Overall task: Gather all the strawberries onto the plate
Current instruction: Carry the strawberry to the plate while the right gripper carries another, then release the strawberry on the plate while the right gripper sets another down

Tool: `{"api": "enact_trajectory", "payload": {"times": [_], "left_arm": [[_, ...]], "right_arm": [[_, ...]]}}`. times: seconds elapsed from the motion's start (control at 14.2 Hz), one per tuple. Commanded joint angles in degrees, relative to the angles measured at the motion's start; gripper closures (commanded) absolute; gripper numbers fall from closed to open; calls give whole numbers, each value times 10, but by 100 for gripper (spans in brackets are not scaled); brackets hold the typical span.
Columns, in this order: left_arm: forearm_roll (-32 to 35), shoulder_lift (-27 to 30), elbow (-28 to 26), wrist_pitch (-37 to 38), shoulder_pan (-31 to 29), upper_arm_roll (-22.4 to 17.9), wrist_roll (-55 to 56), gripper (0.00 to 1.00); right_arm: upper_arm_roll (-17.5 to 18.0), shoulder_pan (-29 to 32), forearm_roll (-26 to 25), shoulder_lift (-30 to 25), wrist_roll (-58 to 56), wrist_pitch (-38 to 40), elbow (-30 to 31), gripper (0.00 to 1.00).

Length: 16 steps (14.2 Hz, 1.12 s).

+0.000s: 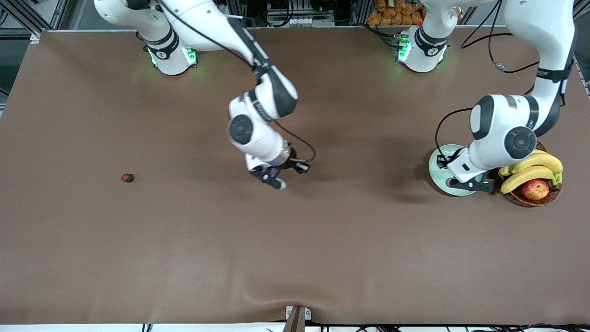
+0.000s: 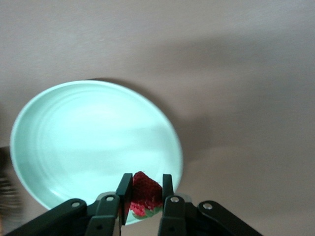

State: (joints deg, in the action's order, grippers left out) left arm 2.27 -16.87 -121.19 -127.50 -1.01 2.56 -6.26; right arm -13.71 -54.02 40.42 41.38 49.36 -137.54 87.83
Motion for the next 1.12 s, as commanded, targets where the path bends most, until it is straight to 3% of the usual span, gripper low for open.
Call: {"api": "enact_trajectory", "payload": {"times": [0.0,0.21,0.35,0.42,0.63,0.7,1.05], "left_arm": [[20,-22,-5,-40,-28,5,-38,98],[20,-57,-4,-85,-43,4,-64,94],[20,-68,-3,-100,-58,5,-75,82],[20,-70,-3,-101,-58,5,-75,68],[20,-67,-1,-100,-58,5,-75,12],[20,-65,1,-96,-58,5,-74,2],[20,-49,20,-92,-53,7,-76,0]], "right_arm": [[-9,-27,12,46,51,-38,-42,100],[-9,-46,11,91,114,-69,-96,100],[-9,-51,11,116,131,-91,-125,100],[-9,-55,11,127,139,-109,-135,100],[-9,-60,9,153,139,-140,-165,100],[-9,-62,5,161,134,-145,-174,99],[-11,-59,-2,201,80,-176,-210,97]]}}
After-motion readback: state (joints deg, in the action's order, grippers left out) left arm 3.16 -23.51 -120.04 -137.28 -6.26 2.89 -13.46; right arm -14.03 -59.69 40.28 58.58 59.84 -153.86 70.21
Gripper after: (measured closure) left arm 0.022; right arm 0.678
